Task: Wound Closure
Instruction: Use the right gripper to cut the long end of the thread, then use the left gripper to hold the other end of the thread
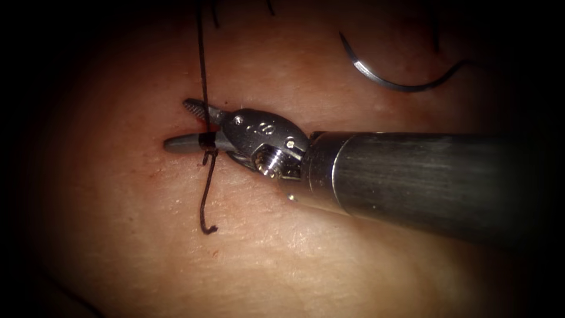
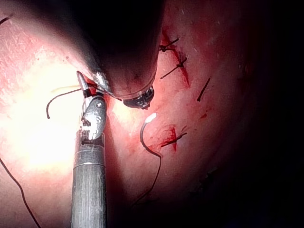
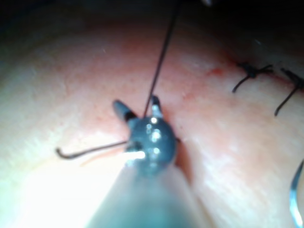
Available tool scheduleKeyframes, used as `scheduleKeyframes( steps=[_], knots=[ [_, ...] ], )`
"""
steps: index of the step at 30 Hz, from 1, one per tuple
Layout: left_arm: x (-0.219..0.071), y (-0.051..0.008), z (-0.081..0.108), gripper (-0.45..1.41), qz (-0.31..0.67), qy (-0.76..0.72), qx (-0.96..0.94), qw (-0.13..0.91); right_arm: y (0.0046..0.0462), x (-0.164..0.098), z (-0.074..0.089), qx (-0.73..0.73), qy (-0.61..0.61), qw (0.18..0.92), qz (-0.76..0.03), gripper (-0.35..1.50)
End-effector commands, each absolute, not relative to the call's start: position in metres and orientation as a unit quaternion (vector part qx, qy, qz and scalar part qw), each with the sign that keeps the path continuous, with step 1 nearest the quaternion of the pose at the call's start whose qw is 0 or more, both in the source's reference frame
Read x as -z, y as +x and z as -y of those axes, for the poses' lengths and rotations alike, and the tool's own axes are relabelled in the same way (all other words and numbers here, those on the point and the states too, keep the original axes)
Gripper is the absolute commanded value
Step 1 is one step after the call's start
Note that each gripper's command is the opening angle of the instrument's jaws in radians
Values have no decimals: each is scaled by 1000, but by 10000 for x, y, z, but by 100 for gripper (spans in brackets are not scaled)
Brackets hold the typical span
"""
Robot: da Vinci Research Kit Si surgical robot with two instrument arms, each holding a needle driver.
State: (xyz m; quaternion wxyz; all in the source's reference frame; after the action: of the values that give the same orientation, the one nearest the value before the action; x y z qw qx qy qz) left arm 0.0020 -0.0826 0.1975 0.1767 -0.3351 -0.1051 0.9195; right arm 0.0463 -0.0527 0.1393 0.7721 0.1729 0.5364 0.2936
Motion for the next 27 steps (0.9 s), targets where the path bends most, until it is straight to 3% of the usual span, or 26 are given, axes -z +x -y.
scheduleKeyframes(
  steps=[1, 16, 19, 20, 22, 24, 27],
  knots=[
    [-1980, 14, 830, -45, 105, -334, -920, 176, 473, -1399, 526, -293, 173, 770, -540, 133],
    [-1972, 11, 833, -45, 104, -337, -920, 171, 483, -1406, 521, -290, 173, 768, -544, 128],
    [-1971, 10, 834, -45, 104, -337, -920, 171, 483, -1408, 521, -284, 177, 767, -547, 113],
    [-1970, 9, 834, -45, 104, -337, -920, 171, 482, -1408, 521, -281, 180, 767, -548, 101],
    [-1969, 9, 835, -45, 104, -336, -921, 170, 482, -1408, 520, -275, 185, 766, -551, 51],
    [-1968, 7, 837, -45, 104, -336, -920, 169, 482, -1408, 520, -270, 184, 762, -559, -35],
    [-1965, 7, 839, -45, 103, -337, -921, 169, 481, -1406, 518, -274, 181, 762, -559, -35]
  ],
)
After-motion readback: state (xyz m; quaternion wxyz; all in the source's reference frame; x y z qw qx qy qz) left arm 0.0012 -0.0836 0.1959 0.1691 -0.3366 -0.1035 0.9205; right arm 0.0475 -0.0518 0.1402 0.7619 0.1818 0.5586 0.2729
